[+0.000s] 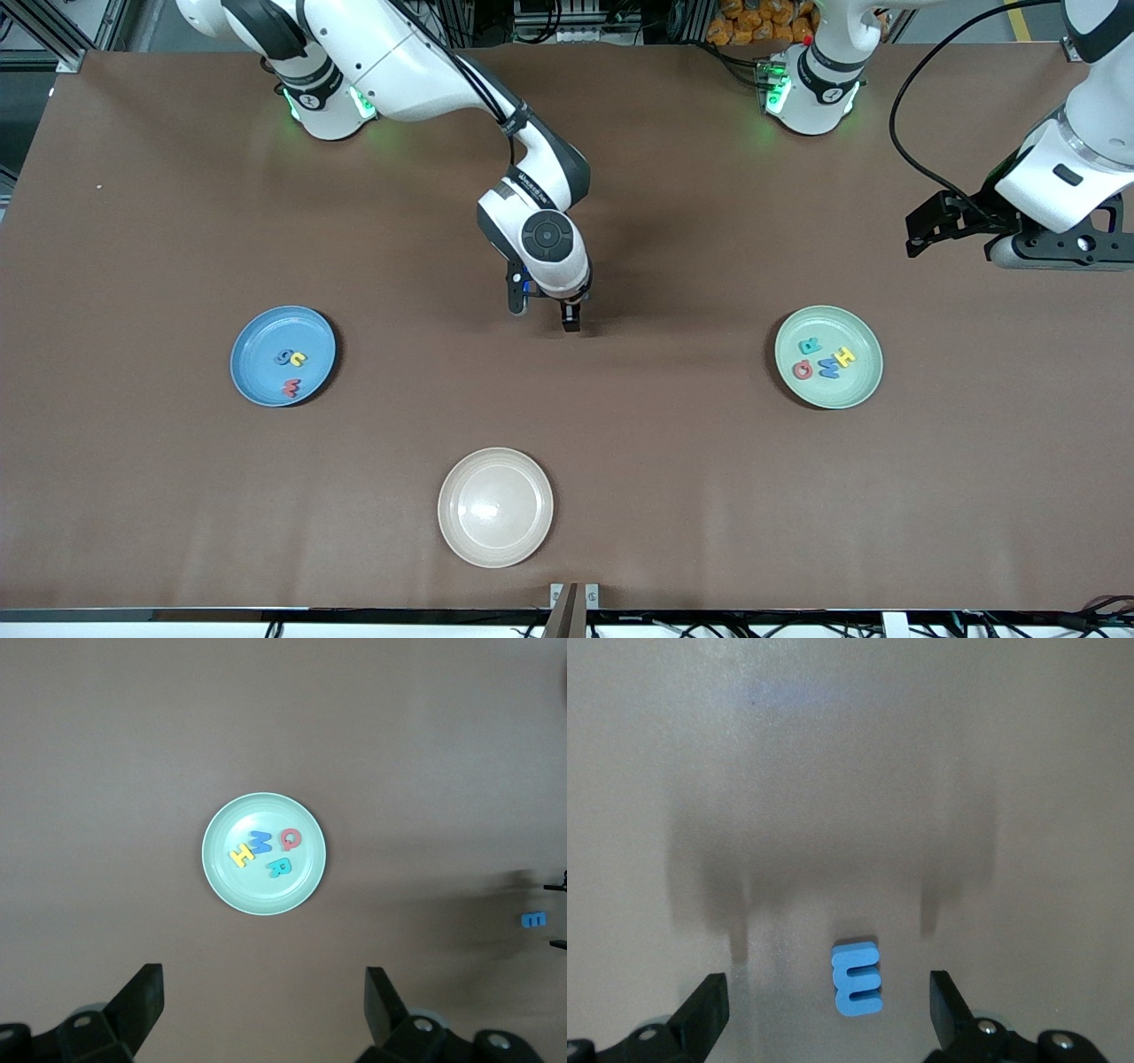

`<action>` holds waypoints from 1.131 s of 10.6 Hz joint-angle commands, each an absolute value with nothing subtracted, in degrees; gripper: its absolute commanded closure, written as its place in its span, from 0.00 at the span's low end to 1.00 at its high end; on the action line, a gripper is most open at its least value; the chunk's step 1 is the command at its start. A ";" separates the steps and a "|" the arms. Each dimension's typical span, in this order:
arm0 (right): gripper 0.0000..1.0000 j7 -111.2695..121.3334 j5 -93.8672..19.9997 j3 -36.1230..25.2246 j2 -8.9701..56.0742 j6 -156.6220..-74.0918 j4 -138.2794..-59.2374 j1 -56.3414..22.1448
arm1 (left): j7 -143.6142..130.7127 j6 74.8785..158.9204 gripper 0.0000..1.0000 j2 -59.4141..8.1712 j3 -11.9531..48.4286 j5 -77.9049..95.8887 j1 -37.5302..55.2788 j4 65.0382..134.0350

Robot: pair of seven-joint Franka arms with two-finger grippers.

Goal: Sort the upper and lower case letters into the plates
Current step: 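Lower the right gripper and grasp the blue E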

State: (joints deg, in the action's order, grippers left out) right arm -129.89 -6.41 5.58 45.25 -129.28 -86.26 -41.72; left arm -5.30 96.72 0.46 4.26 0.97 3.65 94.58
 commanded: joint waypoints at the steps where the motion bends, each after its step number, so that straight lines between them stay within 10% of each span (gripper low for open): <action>1: 0.00 -131.75 -6.24 5.10 45.44 -129.90 -86.04 -43.06 | -4.57 97.29 0.00 1.76 4.13 -0.44 4.04 95.80; 9: 0.00 -131.66 -6.15 5.10 46.85 -130.25 -86.13 -43.95 | -4.57 97.29 0.00 1.93 4.13 -0.44 4.04 95.89; 12: 0.14 -131.66 -6.15 5.10 47.28 -131.57 -86.57 -44.03 | -4.57 97.29 0.00 1.85 4.13 -0.44 4.04 96.06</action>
State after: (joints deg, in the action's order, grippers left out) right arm -130.15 -6.40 5.45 46.85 -130.45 -86.45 -43.50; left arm -5.30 96.72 0.51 4.27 0.97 3.70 94.69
